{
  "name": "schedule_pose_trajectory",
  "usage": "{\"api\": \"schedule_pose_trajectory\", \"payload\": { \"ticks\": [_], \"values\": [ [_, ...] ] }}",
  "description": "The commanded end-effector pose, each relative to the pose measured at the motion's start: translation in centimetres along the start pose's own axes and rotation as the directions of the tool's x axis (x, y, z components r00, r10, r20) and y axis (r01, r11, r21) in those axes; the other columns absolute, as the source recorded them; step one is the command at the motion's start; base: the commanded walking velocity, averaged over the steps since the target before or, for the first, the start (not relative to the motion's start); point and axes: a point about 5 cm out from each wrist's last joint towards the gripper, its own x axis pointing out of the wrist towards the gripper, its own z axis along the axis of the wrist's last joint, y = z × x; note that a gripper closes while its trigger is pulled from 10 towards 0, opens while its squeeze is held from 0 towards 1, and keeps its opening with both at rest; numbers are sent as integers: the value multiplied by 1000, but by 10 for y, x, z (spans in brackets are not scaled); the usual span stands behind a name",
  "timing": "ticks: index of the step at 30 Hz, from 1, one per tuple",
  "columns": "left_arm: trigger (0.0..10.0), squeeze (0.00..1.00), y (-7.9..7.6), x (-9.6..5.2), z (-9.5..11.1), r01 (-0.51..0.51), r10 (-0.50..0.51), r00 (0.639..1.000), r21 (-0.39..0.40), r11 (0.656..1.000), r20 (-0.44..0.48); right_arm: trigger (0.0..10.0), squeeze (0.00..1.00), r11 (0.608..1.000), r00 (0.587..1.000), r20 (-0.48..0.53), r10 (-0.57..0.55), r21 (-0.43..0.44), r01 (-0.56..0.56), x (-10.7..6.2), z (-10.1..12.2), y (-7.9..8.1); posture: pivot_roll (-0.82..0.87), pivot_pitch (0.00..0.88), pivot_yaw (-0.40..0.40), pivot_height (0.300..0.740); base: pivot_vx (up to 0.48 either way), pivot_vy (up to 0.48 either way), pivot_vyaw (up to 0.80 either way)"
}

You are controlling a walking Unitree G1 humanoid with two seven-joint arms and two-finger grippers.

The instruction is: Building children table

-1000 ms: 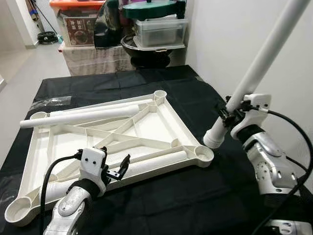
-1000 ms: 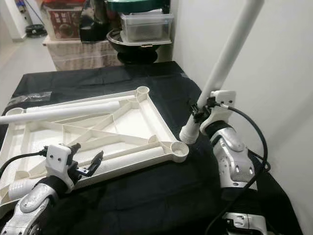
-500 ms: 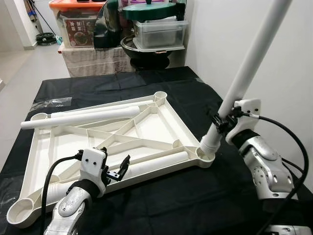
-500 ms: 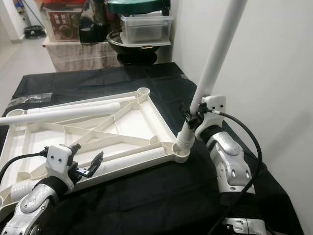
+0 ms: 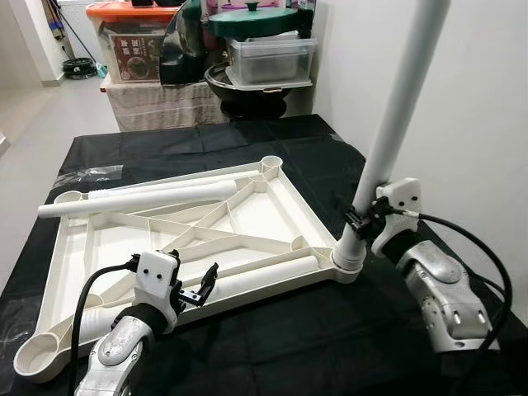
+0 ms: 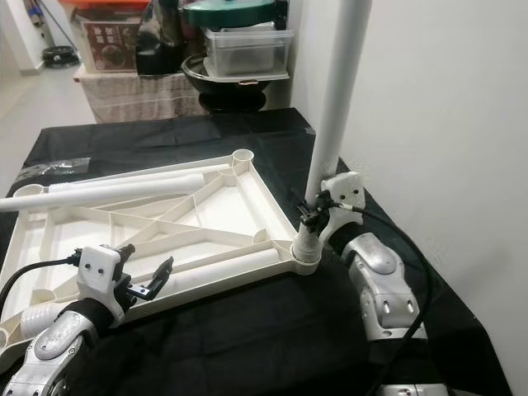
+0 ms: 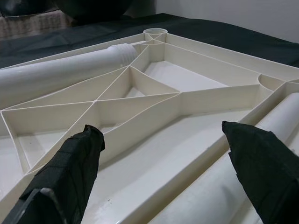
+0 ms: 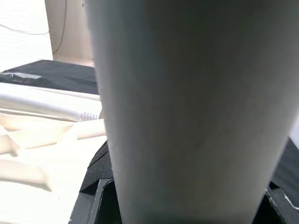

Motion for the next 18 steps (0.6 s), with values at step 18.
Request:
{"api": "schedule_pose_trajectory", "payload": {
  "ticks": [18],
  "values": [
    [10000,0,9,-1,-5,-27,26,999,-11,1000,-23,0,0,943,979,-58,195,286,-171,-16,-19,40,9,0,-53,740,0,0,0]
  ]
}}
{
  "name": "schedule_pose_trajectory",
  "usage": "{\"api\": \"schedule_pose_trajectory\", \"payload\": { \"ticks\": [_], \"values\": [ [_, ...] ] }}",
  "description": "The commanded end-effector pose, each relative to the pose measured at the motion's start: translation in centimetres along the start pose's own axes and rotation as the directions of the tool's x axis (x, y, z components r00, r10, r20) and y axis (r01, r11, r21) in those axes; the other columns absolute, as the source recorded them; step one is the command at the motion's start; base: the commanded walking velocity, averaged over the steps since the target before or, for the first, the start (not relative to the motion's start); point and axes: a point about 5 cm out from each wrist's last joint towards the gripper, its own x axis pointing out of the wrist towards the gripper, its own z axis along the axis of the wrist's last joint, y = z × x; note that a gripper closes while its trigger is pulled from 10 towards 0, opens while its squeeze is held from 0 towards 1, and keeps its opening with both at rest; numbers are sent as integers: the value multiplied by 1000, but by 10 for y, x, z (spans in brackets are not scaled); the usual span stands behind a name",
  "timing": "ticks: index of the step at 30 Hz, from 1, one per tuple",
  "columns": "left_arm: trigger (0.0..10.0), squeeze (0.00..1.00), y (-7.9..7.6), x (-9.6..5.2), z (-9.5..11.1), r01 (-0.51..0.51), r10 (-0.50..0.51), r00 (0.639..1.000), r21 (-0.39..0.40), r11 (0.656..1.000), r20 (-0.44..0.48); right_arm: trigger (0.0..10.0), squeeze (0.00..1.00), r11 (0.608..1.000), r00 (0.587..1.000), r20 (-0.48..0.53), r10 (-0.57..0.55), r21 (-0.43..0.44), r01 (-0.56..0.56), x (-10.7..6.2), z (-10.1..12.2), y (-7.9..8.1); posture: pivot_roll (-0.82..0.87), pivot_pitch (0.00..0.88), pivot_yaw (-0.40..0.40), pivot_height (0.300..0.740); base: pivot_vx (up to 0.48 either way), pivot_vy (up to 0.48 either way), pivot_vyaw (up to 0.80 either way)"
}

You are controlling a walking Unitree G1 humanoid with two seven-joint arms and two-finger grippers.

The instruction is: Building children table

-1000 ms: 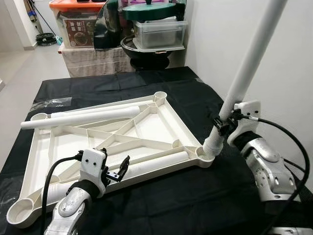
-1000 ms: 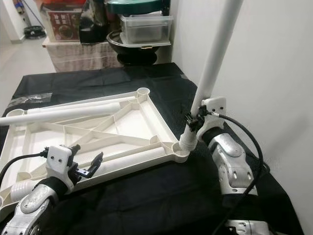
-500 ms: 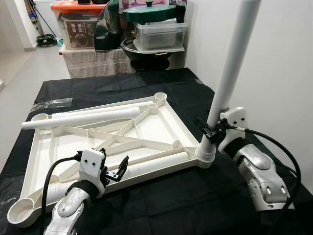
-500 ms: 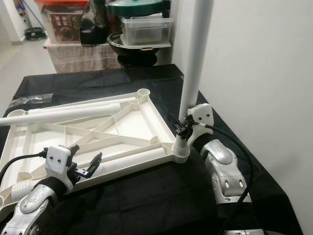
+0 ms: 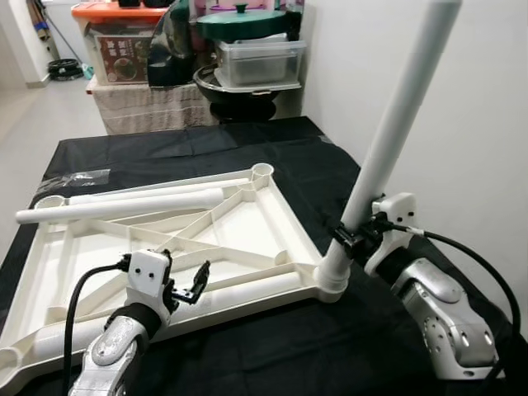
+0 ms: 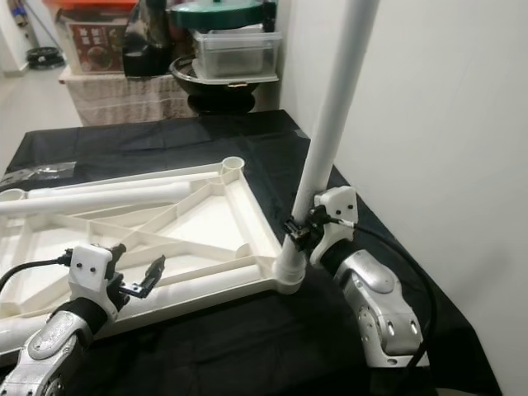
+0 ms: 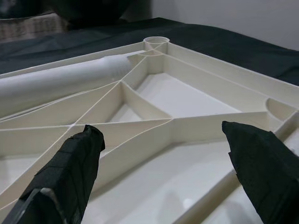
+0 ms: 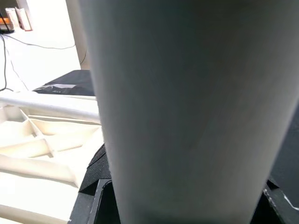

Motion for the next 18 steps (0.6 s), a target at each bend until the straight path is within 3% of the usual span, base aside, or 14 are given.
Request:
{"api": "schedule_pose_trajectory", "payload": {
  "ticks": [1,5,11,18],
  "values": [
    [10000,0,3,0,-4,-6,6,1000,2,1000,-23,0,0,993,997,-55,56,110,-50,2,-17,9,12,0,-55,740,0,0,0],
    [10000,0,4,0,-5,-12,12,1000,11,1000,-28,0,0,997,996,-71,49,68,-44,1,-21,6,15,0,-58,740,0,0,0],
    [10000,0,4,-1,-7,-13,13,999,7,1000,-33,0,0,997,988,-138,72,33,-68,0,-28,13,15,0,-59,740,0,0,0],
    [10000,0,6,-2,-6,-27,27,999,19,999,-29,0,0,987,963,-221,-152,-93,134,3,-37,0,19,0,-63,740,0,0,0]
  ]
}}
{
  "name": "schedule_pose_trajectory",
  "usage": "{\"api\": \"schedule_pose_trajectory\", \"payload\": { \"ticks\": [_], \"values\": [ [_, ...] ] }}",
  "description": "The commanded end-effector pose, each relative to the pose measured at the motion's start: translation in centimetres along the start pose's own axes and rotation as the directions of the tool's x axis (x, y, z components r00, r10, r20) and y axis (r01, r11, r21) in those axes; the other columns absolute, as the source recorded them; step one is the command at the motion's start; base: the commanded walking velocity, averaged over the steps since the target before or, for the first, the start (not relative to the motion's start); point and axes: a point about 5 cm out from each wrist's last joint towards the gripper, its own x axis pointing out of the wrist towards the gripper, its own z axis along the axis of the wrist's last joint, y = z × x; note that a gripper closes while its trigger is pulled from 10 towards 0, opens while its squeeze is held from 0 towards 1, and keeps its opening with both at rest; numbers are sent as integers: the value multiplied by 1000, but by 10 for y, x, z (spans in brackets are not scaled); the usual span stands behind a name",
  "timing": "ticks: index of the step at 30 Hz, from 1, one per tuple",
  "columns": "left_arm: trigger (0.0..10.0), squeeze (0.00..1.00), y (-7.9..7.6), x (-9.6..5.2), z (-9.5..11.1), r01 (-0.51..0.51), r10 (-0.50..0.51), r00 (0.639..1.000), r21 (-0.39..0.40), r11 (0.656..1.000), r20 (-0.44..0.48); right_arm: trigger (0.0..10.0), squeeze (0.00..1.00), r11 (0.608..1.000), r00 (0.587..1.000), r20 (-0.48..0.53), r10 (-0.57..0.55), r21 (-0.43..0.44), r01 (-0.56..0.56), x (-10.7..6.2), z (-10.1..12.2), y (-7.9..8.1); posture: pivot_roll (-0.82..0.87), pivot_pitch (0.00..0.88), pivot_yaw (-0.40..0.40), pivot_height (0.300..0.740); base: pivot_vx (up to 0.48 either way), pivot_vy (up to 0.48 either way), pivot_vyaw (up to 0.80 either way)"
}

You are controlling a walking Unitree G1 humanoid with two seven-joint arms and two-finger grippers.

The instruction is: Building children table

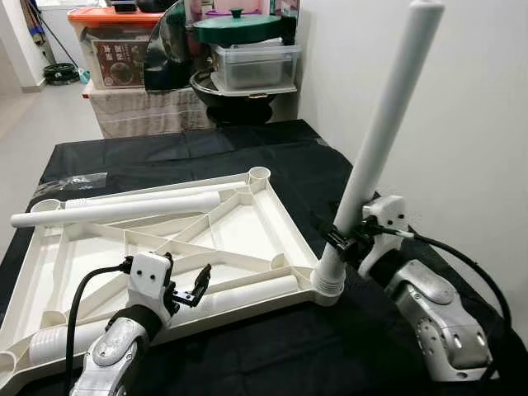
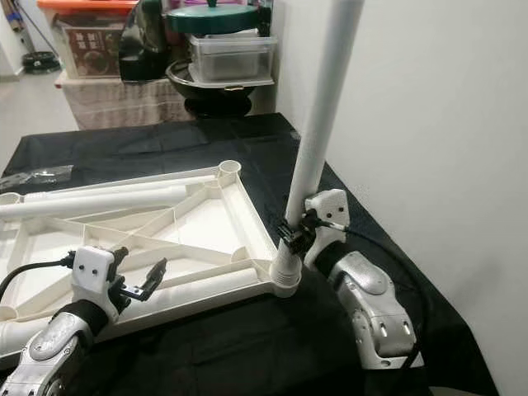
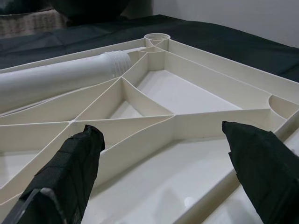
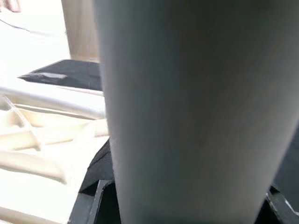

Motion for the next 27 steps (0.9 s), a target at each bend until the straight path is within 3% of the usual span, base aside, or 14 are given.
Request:
{"api": "schedule_pose_trajectory", "payload": {
  "ticks": [1,2,4,5,7,9,12,20,27],
  "values": [
    [10000,0,5,-2,-2,-17,17,1000,21,1000,-8,0,0,989,969,-198,-146,9,150,-1,-36,-8,16,0,-64,740,0,0,0],
    [10000,0,5,-2,-2,-19,19,1000,21,1000,-8,0,0,965,939,-230,-255,3,263,-2,-41,-17,18,0,-65,740,0,0,0],
    [10000,0,6,-2,-3,-23,23,1000,18,1000,-8,0,0,882,850,-277,-449,19,472,-5,-49,-33,15,0,-65,740,0,0,0],
    [10000,0,6,-2,-3,-23,23,1000,18,1000,-8,0,0,882,850,-277,-449,19,472,-5,-49,-33,15,0,-65,740,0,0,0],
    [10000,0,5,-1,-3,-27,27,1000,20,999,-8,0,0,784,759,-272,-592,27,621,-9,-52,-46,22,0,-66,740,0,0,0],
    [10000,0,6,-1,-2,-34,34,999,21,999,-6,0,0,738,719,-251,-649,25,675,-11,-50,-49,22,0,-67,740,0,0,0],
    [10000,0,7,-1,-2,-37,37,999,22,999,-6,0,0,731,713,-246,-657,22,682,-11,-50,-48,22,0,-67,740,0,0,0],
    [10000,0,11,0,-3,-67,67,998,31,997,-8,0,0,665,634,-244,-734,-67,744,-5,-50,-47,27,0,-75,740,0,0,0],
    [10000,0,11,0,-4,-70,71,997,34,997,-10,0,0,596,570,-242,-786,-51,801,-5,-51,-49,29,0,-75,740,0,0,0]
  ]
}}
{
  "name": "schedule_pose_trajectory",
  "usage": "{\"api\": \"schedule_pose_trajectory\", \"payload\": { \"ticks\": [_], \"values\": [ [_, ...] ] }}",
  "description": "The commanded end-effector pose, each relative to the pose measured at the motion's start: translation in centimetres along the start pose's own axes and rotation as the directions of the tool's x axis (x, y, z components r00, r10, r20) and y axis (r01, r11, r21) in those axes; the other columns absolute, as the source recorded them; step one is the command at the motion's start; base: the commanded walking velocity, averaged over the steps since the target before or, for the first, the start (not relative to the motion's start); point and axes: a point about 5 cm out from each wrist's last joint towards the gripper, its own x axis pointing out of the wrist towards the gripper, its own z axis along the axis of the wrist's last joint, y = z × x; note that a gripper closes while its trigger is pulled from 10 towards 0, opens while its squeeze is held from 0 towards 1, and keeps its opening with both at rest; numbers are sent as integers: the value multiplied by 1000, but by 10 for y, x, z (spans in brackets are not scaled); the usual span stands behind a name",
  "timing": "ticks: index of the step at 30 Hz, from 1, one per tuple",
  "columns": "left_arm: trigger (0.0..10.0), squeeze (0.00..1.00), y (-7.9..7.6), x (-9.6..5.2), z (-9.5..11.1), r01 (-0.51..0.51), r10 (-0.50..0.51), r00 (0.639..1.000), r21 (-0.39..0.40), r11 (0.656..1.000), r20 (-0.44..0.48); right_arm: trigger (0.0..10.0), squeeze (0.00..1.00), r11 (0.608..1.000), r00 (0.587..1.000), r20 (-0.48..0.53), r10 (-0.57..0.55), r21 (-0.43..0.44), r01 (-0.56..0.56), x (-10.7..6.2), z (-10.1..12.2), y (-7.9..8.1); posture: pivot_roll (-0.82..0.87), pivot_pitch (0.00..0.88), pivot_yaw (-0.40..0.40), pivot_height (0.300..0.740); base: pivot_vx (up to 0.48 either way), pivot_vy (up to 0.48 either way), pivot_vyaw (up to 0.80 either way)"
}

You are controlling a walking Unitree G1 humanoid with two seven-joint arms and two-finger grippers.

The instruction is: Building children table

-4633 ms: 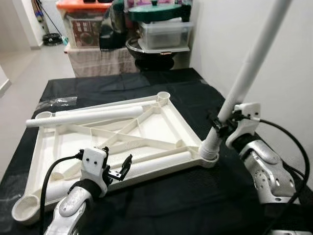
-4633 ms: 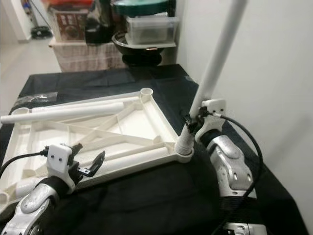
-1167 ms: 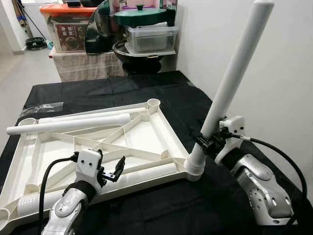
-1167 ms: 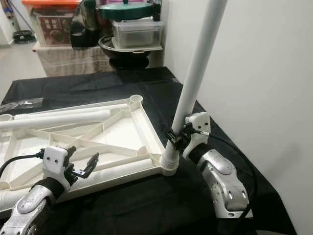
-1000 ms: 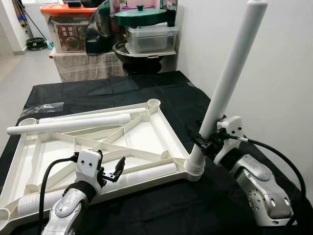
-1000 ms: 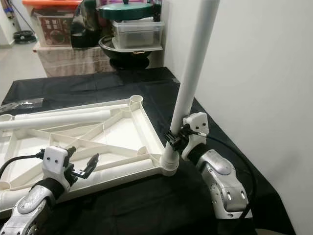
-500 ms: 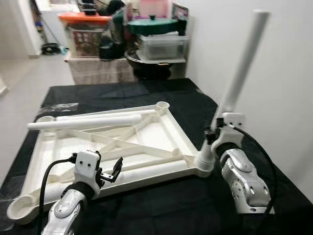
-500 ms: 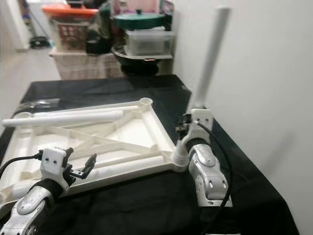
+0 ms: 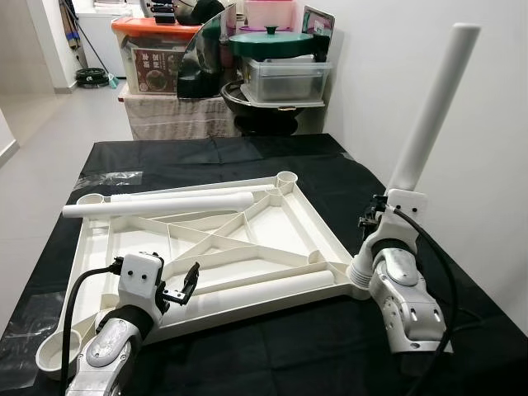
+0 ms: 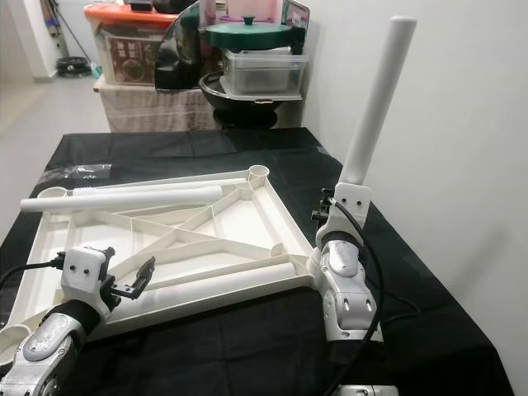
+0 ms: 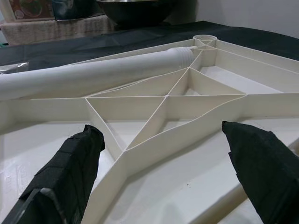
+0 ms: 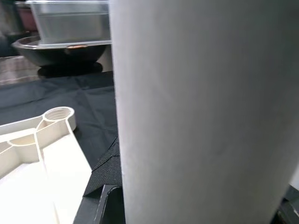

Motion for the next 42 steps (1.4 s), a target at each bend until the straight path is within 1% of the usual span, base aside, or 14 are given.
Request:
{"api": "schedule_pose_trajectory", "payload": {
  "ticks": [1,2,3,4,5,6,7,13,21,26,29,31,42],
  "values": [
    [10000,0,0,2,-2,-1,1,1000,6,1000,-7,2549,0,991,984,-131,-123,-75,114,0,-32,-21,31,0,-73,740,0,0,0],
    [10000,0,0,2,-2,-1,2,1000,7,1000,-7,2549,0,990,983,-131,-128,-69,120,0,-33,-21,31,0,-73,740,0,0,0],
    [10000,0,1,2,-2,-2,2,1000,9,1000,-7,7020,0,991,985,-120,-125,-68,118,0,-32,-21,30,0,-69,740,0,0,0],
    [10000,0,1,3,-2,-2,2,1000,10,1000,-7,9137,0,992,987,-110,-118,-64,112,-1,-30,-20,30,0,-69,740,0,0,0],
    [10000,0,1,3,-2,-2,2,1000,10,1000,-7,9137,0,992,987,-110,-118,-64,112,-1,-30,-20,30,0,-69,740,0,0,0],
    [10000,0,1,3,-3,-2,2,1000,13,1000,-7,8824,0,994,990,-95,-103,-54,99,-1,-28,-19,30,0,-69,740,0,0,0],
    [10000,0,1,3,-3,-1,1,1000,15,1000,-8,10000,0,995,992,-88,-93,-48,89,-2,-27,-17,27,0,-66,740,0,0,0],
    [10000,0,1,4,-4,3,-3,1000,18,1000,-10,10000,0,996,996,-48,-80,-38,78,-3,-21,-16,26,0,-65,740,0,0,0],
    [10000,0,1,4,-5,4,-4,1000,19,1000,-11,10000,0,996,996,-42,-81,-39,79,-4,-21,-16,26,0,-63,740,0,0,0],
    [10000,0,1,5,-4,5,-5,1000,22,1000,-8,10000,0,997,998,-32,-56,-47,55,-4,-19,-13,26,0,-63,740,0,0,0],
    [10000,0,1,7,0,14,-14,1000,29,999,26,10000,0,998,999,-15,-44,-43,43,-4,-16,-10,24,0,-61,740,0,0,0],
    [10000,0,1,7,1,17,-18,999,32,999,32,10000,0,998,999,-7,-39,-39,39,-4,-15,-10,24,0,-61,740,0,0,0],
    [10000,0,-3,6,-1,29,-30,999,28,999,28,10000,0,999,1000,1,-31,-32,31,-6,-7,-9,16,0,-61,740,0,0,0]
  ]
}}
